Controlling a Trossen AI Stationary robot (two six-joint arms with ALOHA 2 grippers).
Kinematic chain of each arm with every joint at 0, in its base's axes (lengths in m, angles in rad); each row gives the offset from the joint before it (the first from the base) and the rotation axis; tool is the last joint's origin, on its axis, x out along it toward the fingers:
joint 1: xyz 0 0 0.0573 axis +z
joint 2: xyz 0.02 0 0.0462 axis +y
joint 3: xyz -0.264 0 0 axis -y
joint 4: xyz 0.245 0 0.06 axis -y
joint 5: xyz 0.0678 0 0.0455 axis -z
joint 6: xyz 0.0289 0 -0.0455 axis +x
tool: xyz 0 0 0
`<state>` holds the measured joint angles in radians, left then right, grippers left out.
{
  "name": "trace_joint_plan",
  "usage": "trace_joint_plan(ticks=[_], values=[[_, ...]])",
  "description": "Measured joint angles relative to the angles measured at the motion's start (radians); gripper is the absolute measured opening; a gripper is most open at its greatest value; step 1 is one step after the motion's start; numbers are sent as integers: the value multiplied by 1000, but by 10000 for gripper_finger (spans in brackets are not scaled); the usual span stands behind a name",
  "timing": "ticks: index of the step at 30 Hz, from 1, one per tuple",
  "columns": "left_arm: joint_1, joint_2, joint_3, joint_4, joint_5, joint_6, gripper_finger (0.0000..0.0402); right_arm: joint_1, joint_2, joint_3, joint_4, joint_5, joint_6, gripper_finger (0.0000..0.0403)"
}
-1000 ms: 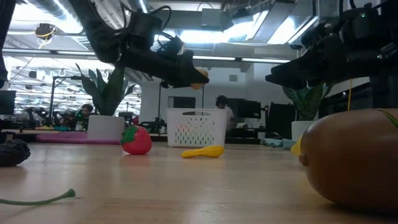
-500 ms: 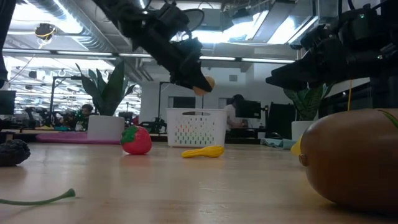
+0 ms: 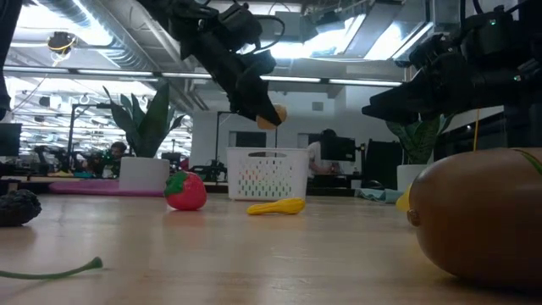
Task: Pick and placing Produce into tupperware
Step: Put the brown potato into the white bin
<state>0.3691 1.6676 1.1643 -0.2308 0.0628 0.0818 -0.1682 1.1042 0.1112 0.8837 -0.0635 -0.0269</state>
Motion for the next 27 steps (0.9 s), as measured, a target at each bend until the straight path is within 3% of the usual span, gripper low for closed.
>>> trace_joint_plan(ticks=[13, 27], values=[[0, 6, 0, -1, 0, 1, 165, 0, 0, 0, -9, 0, 0, 278], [29, 138, 0, 48, 2, 32, 165, 0, 0, 0, -25, 0, 0, 278]])
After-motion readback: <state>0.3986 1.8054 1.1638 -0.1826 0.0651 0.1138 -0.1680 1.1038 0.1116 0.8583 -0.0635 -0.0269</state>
